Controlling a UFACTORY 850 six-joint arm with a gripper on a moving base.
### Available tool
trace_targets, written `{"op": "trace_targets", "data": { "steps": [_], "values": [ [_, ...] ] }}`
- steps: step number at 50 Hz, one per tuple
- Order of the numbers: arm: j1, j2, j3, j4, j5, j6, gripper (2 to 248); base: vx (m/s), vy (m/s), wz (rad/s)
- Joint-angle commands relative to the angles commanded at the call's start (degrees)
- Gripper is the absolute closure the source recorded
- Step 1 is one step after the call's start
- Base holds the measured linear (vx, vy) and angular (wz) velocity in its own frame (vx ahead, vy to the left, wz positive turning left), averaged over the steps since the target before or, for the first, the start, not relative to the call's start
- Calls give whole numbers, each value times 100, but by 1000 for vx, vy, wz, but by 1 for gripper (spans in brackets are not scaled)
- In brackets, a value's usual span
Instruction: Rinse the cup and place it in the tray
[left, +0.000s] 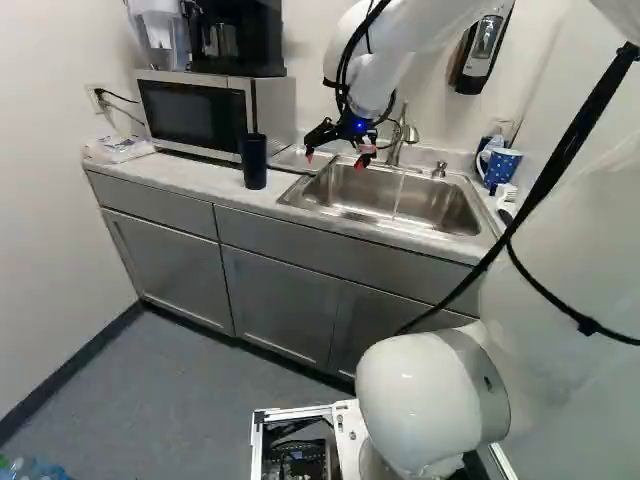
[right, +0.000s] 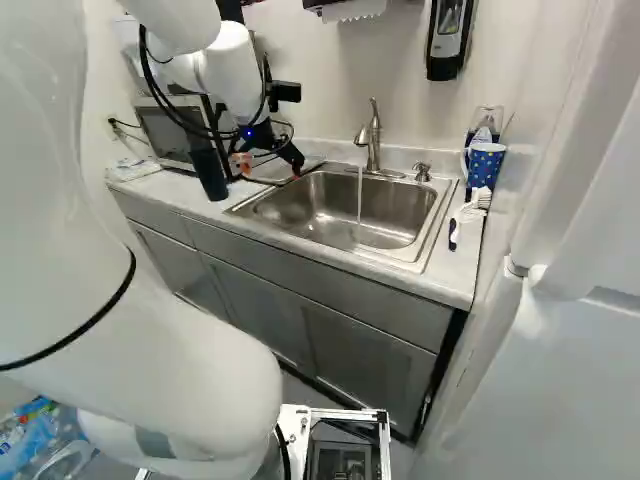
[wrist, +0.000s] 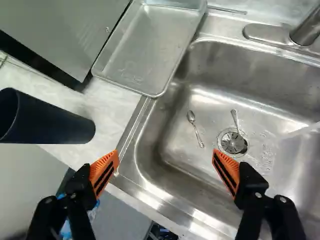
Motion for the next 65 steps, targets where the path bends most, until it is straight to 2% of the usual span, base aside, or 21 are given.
{"op": "trace_targets", "data": {
  "steps": [26, 65],
  "values": [
    [566, 25, 23, 0, 0, 0, 3, 0, 0, 0],
    [1370, -298, -284, 0, 0, 0, 3, 0, 0, 0]
  ]
}}
